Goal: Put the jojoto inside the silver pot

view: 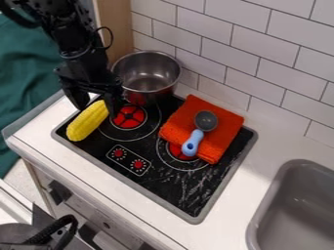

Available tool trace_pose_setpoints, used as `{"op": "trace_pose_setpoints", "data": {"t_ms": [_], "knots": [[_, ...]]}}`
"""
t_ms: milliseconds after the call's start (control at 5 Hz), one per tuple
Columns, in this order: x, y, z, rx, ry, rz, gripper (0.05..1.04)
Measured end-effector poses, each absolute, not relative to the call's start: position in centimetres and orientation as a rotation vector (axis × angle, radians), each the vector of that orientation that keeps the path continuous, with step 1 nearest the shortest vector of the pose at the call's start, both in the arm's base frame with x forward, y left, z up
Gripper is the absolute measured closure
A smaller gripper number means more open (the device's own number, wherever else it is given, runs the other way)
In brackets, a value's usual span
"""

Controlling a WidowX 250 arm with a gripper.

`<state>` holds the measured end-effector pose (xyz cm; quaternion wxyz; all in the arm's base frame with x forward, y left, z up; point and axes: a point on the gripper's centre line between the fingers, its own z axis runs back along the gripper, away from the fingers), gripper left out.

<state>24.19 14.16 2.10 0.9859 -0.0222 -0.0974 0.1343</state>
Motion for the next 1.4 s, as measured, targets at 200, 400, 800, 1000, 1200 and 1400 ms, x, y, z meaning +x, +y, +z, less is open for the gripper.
{"op": "trace_pose_setpoints", "data": {"t_ms": [200,400,800,1000,1200,1400], "knots": [[24.2,15.4,1.1,-0.062,-0.184,0.264,0.079],[24.7,15.9,-0.4,-0.072,-0.151,0.246,0.079],[26.4,17.2,-2.3,-0.087,-0.095,0.227,0.079],[27.0,16.8,-3.4,-0.11,-0.074,0.217,0.079],[27.5,16.8,-3.9,-0.118,-0.069,0.211,0.079],[27.7,16.6,-3.9,-0.119,-0.077,0.217,0.13]]}}
